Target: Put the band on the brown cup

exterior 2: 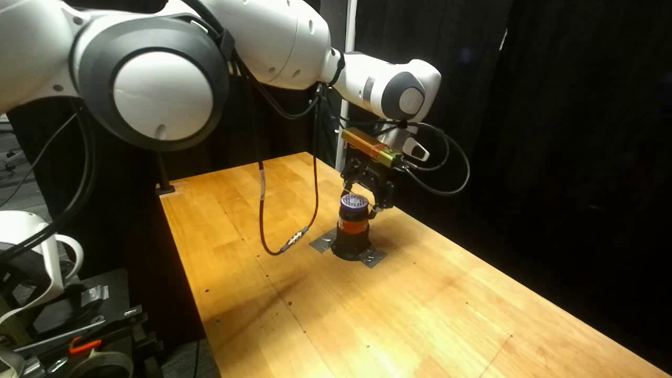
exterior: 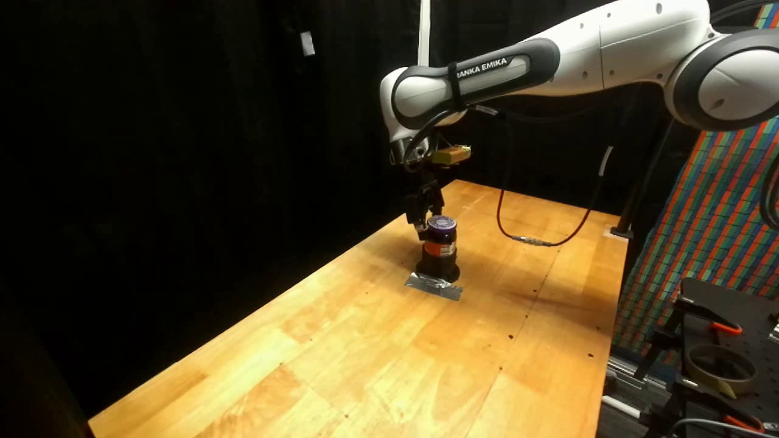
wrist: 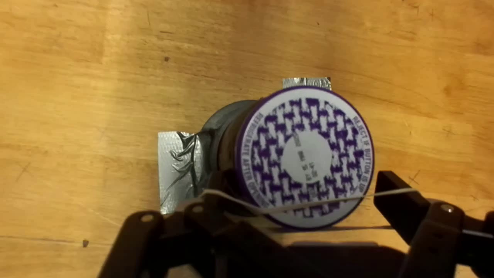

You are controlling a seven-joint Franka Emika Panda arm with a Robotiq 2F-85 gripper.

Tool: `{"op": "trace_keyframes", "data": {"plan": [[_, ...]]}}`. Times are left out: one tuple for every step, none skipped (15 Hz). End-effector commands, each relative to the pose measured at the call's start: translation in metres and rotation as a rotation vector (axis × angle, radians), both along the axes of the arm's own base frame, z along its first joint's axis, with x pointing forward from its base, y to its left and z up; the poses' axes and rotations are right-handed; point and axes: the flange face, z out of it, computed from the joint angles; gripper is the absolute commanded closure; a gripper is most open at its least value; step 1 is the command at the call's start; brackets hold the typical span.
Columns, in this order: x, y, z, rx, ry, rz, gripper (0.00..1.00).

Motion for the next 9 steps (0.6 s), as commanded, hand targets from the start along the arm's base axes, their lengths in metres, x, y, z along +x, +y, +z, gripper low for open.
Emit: {"op": "trace_keyframes", "data": {"plan": [[-0.003,0.007,-0.003,-0.079,0.054,-0.008,0.0],[-0.005,0.008,-0.004,-0.104,0.066,-0.006,0.0],[-0.008,0.008,-0.005,-0.124,0.087,0.002,0.0],[-0.011,0.007,-0.006,-0.14,0.108,0.012,0.0],[-0.016,0.005,-0.006,-0.161,0.136,0.023,0.0],[-0.019,0.003,-0.005,-0.171,0.156,0.043,0.0],[-0.023,0.0,-0.003,-0.184,0.181,0.054,0.0],[-0.026,-0.003,-0.001,-0.19,0.203,0.066,0.0],[-0.03,-0.006,0.002,-0.184,0.221,0.084,0.0]]}}
